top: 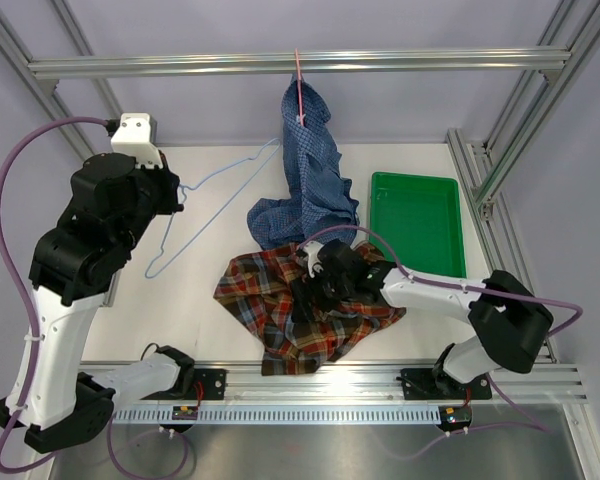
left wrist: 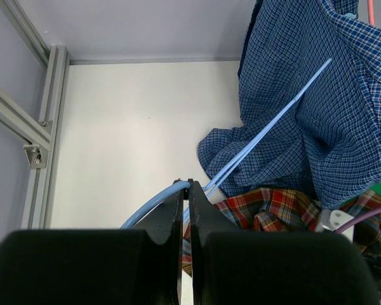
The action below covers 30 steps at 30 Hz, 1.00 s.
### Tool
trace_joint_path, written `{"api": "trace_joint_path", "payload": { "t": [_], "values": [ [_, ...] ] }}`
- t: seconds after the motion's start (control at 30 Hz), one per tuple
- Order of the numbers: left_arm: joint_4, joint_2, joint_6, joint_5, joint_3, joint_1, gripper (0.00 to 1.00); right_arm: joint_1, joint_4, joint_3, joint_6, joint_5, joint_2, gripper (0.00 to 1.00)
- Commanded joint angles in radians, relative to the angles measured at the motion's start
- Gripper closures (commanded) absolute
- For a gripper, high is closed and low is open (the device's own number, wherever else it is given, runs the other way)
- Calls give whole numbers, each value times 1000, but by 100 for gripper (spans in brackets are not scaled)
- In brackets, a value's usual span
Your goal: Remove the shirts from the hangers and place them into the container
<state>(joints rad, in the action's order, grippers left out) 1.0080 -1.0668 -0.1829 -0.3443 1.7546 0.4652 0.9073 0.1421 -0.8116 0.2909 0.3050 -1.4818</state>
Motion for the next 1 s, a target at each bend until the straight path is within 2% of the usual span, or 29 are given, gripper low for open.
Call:
{"api": "trace_joint_path", "payload": {
  "t": [0.0, 0.17, 0.27, 0.4, 0.47, 0.57, 0.67, 0.73, 0.8, 0.87, 0.97],
  "values": [
    [-37, 15, 10, 30, 37, 0, 100, 38, 0, -43, -36, 25, -84, 0],
    [-39, 15, 2, 51, 46, 0, 100, 119, 14, -132, -10, -47, -216, 1],
    [-34, 11, 0, 53, 55, -2, 100, 169, 42, -188, 13, -136, -319, 1],
    [-34, 16, 2, 57, 56, 0, 100, 215, 96, -248, 71, -298, -397, 1],
    [-31, 18, 5, 56, 52, -2, 100, 225, 91, -255, 91, -329, -422, 1],
    [-31, 21, 8, 51, 49, 0, 100, 242, 105, -261, 134, -391, -433, 11],
    [-31, 28, 10, 44, 45, -2, 100, 257, 128, -255, 177, -476, -436, 39],
    [-34, 30, 10, 45, 45, 0, 100, 266, 148, -259, 208, -512, -437, 65],
    [-36, 30, 10, 45, 46, -2, 100, 271, 166, -262, 223, -559, -428, 68],
    [-37, 30, 10, 47, 45, 0, 100, 283, 177, -262, 225, -595, -410, 76],
    [-40, 30, 7, 47, 36, 0, 100, 291, 207, -274, 221, -659, -374, 95]
  ]
}}
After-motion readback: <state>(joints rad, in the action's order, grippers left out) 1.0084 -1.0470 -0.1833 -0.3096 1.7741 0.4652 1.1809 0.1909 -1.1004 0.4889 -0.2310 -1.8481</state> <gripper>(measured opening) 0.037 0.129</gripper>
